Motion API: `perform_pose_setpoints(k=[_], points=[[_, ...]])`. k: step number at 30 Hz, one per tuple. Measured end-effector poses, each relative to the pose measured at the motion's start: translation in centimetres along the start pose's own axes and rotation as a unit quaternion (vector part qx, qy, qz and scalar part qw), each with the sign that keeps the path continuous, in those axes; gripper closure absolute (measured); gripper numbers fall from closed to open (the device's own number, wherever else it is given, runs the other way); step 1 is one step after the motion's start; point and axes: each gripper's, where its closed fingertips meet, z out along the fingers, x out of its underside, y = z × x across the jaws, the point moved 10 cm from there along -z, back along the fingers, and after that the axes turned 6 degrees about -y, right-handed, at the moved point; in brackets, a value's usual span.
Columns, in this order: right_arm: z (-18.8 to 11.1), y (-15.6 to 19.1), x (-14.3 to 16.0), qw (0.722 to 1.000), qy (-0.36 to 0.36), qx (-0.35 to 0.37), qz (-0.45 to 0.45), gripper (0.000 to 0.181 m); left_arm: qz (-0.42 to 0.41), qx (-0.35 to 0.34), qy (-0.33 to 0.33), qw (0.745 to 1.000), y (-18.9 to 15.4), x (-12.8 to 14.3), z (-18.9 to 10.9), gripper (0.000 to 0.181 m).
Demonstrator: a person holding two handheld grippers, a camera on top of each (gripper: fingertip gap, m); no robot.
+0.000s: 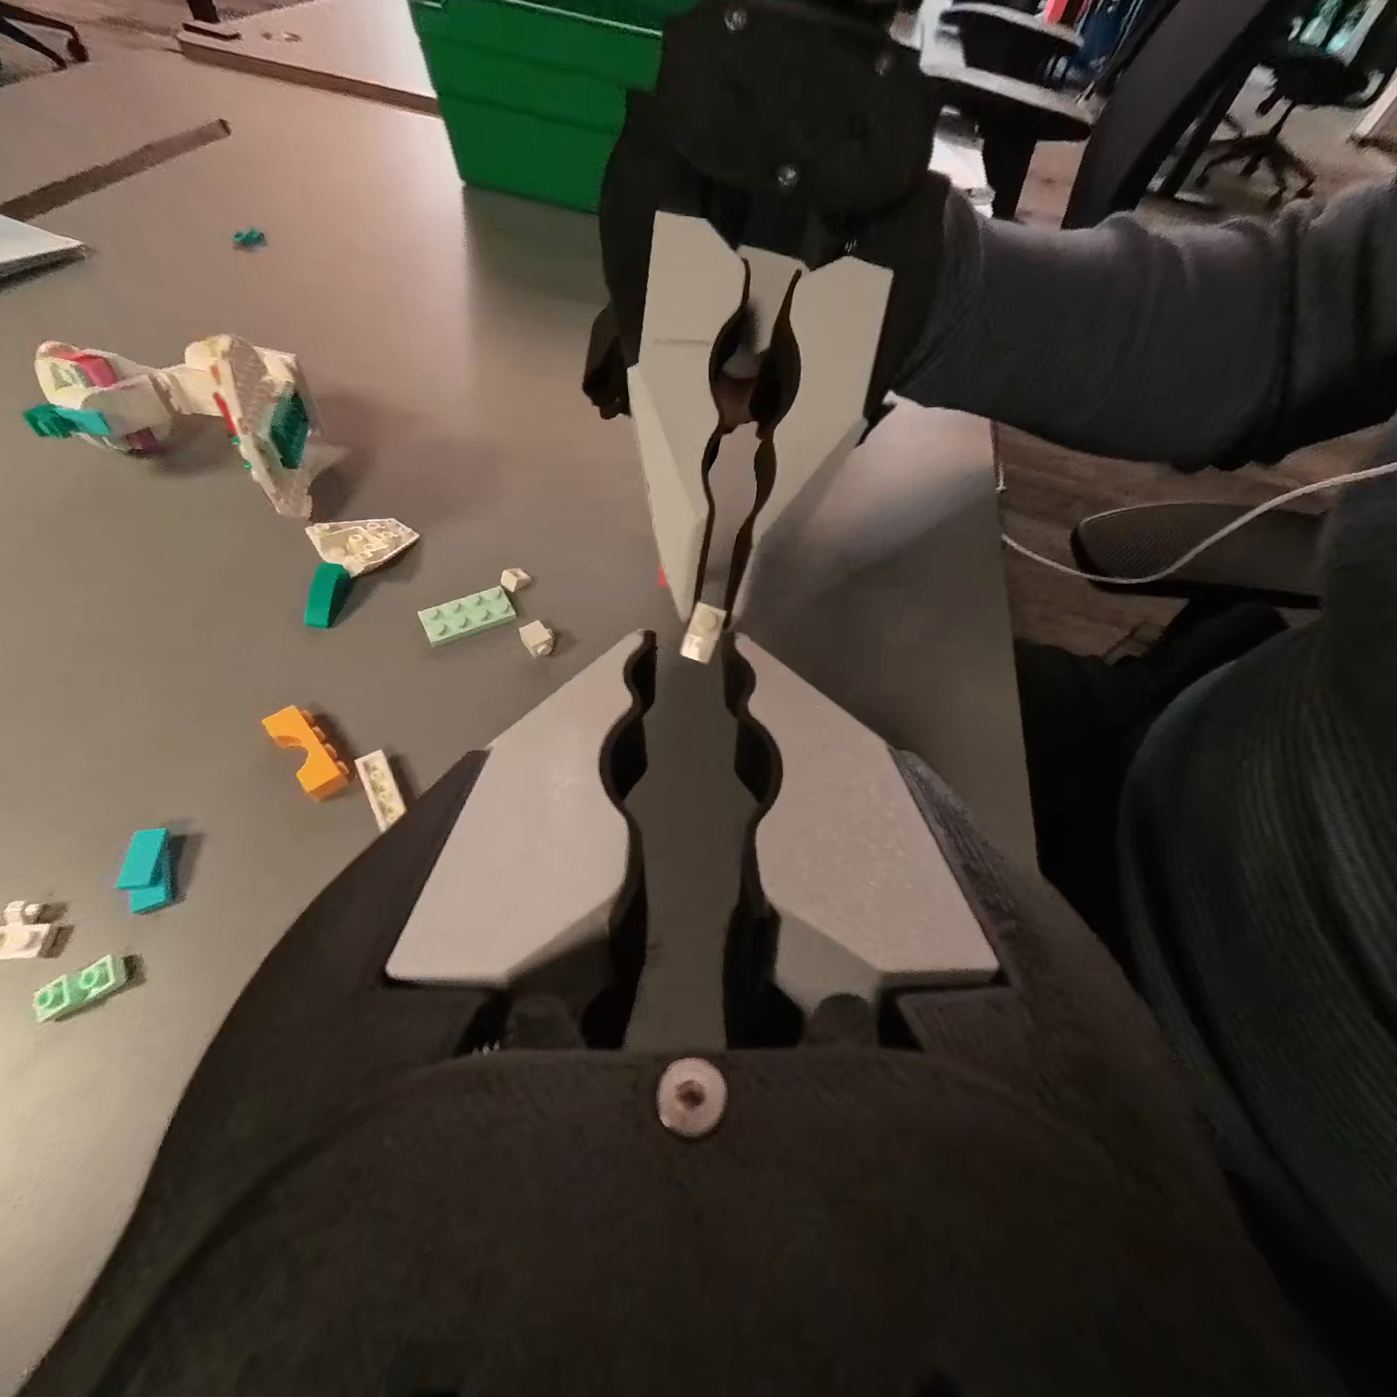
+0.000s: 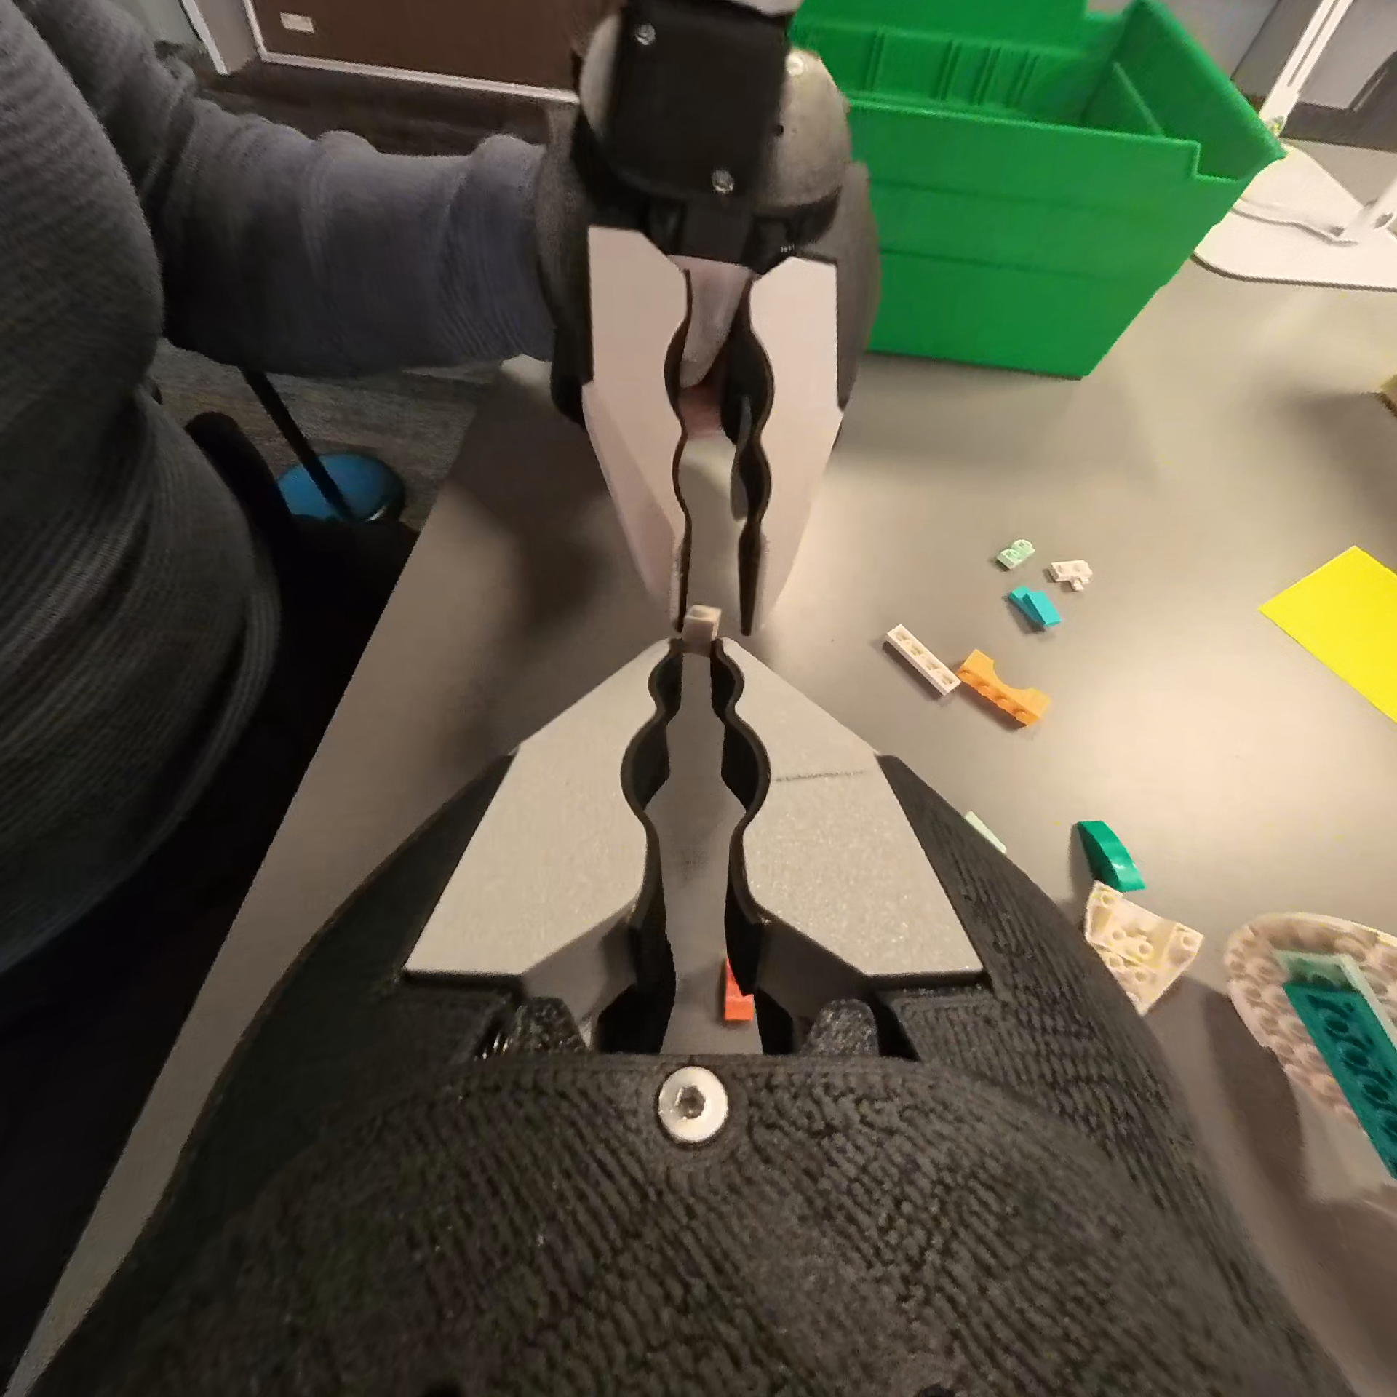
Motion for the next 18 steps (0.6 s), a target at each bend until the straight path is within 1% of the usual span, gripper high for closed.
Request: perform_pose_setpoints(k=[2, 4, 6, 8, 10, 12, 16, 18], points=[[-0.04, 0.05, 0.01, 1.0, -0.006, -0.004, 0.002, 0.177, -0.002, 0.009, 0.0, 1.0, 0.0, 0.06, 0.05, 0.167], [-0.08, 0.0, 0.09, 1.0, -0.007, -0.005, 0.004, 0.176, 0.005, 0.017, -0.001, 1.0, -0.14, 0.09, 0.15, 0.173], [-0.07, -0.12, 0.17, 1.0, -0.008, 0.006, 0.013, 0.176, 0.002, 0.013, 0.004, 1.0, -0.05, 0.12, 0.19, 0.173], [-0.13, -0.23, 0.08, 1.0, -0.017, 0.018, 0.019, 0.163, 0.002, -0.002, 0.01, 1.0, 0.21, 0.05, 0.12, 0.174], [-0.06, -0.23, 0.03, 1.0, -0.007, 0.024, 0.016, 0.161, 0.009, -0.012, 0.021, 1.0, 0.31, 0.0, 0.15, 0.174], [0.17, -0.13, -0.01, 1.0, 0.003, 0.025, 0.007, 0.164, 0.014, -0.01, 0.03, 0.999, 0.26, -0.09, 0.27, 0.174], [0.43, -0.22, 0.05, 1.0, 0.014, 0.023, 0.007, 0.175, 0.029, -0.011, 0.043, 0.999, 0.12, -0.26, 0.59, 0.174], [0.39, -0.2, 0.07, 1.0, 0.014, 0.018, 0.006, 0.176, 0.035, -0.009, 0.048, 0.998, 0.03, -0.31, 0.61, 0.174]])
